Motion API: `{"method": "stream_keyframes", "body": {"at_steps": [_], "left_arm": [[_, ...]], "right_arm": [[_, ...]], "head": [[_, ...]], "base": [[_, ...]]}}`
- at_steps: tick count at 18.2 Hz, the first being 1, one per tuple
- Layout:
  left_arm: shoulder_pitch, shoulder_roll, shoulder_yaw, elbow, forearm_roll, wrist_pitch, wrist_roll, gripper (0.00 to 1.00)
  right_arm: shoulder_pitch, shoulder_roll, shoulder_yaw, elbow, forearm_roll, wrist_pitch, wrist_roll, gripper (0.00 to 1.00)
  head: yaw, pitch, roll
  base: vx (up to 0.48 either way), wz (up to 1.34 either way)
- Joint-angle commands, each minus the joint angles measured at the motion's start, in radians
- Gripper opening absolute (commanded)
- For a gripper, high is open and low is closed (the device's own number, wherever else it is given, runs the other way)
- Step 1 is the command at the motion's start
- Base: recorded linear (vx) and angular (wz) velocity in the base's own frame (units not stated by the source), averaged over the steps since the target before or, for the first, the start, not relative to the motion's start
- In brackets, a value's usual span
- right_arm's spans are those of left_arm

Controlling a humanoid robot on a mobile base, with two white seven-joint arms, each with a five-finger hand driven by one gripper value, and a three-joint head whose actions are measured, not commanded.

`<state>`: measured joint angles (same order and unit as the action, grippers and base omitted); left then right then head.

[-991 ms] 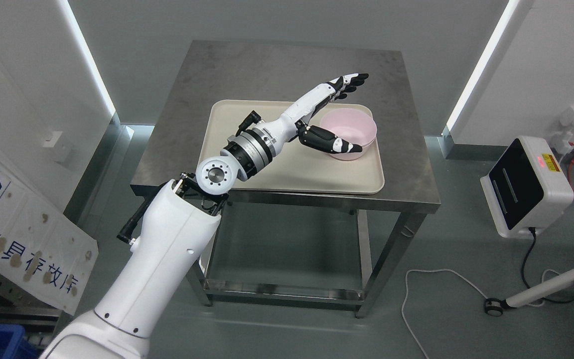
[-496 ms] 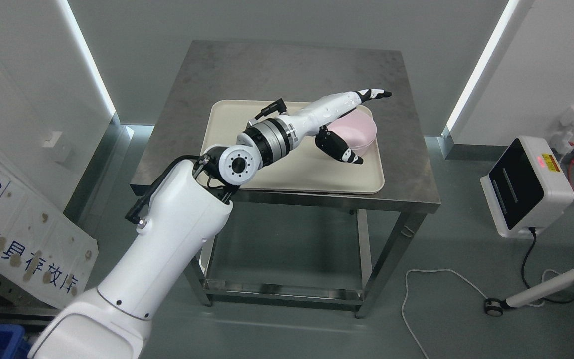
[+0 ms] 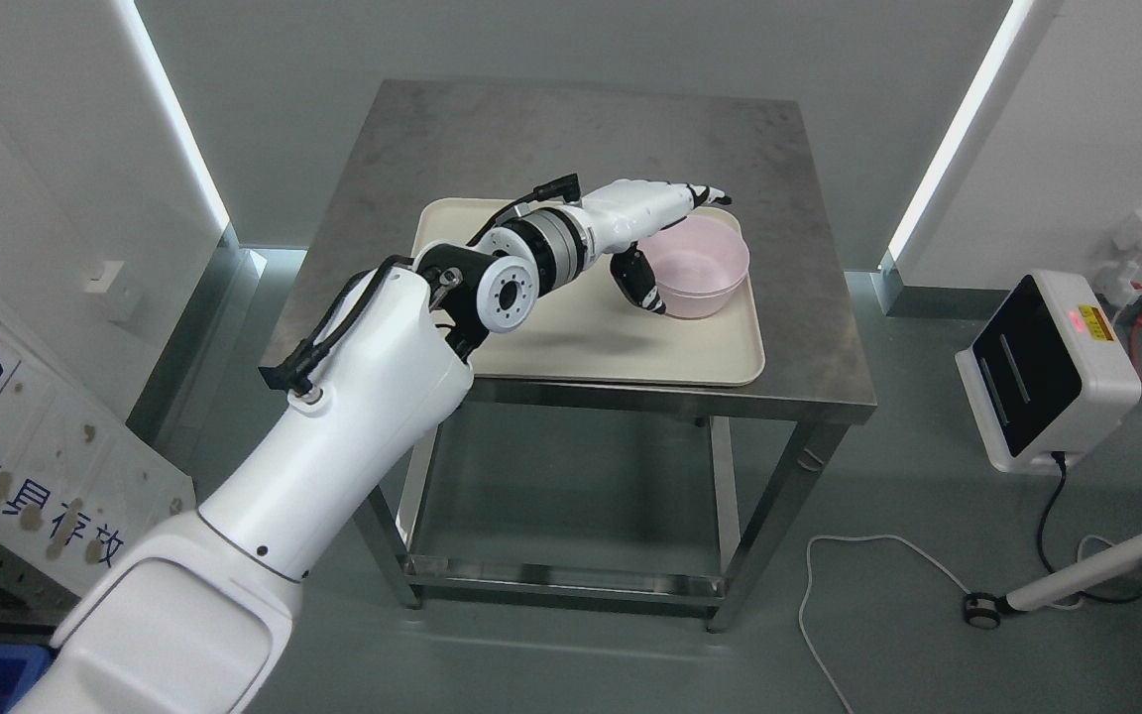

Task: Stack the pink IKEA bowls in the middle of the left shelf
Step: 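Move the left hand down to the stacked pink bowls' rim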

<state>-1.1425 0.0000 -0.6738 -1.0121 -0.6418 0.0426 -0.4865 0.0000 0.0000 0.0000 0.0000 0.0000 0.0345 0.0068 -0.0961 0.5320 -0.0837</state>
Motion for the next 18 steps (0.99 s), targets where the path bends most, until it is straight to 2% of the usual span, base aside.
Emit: {"method": "stream_keyframes", "body": {"at_steps": [1,6,18], "left_arm": [[-0.02,0.017,-0.13,0.125,-0.038,0.016,-0.003,0.91],[-0.045,0.017,-0.17,0.119,-0.038,0.01,0.008,0.84],[-0.092,0.017,-0.254,0.138,-0.055,0.011,0.003,0.76]], "right_arm": [[0.029,-0.017,-0.011,-0.034,0.0,0.001,-0.001,1.0],[0.029,-0.017,-0.011,-0.034,0.0,-0.001,-0.001,1.0],[0.029,-0.017,-0.011,-0.034,0.0,0.001,-0.001,1.0]], "head": [[0.0,0.0,0.0],[0.0,0.0,0.0],[0.0,0.0,0.0]], "base": [[0.0,0.0],[0.0,0.0],[0.0,0.0]]}}
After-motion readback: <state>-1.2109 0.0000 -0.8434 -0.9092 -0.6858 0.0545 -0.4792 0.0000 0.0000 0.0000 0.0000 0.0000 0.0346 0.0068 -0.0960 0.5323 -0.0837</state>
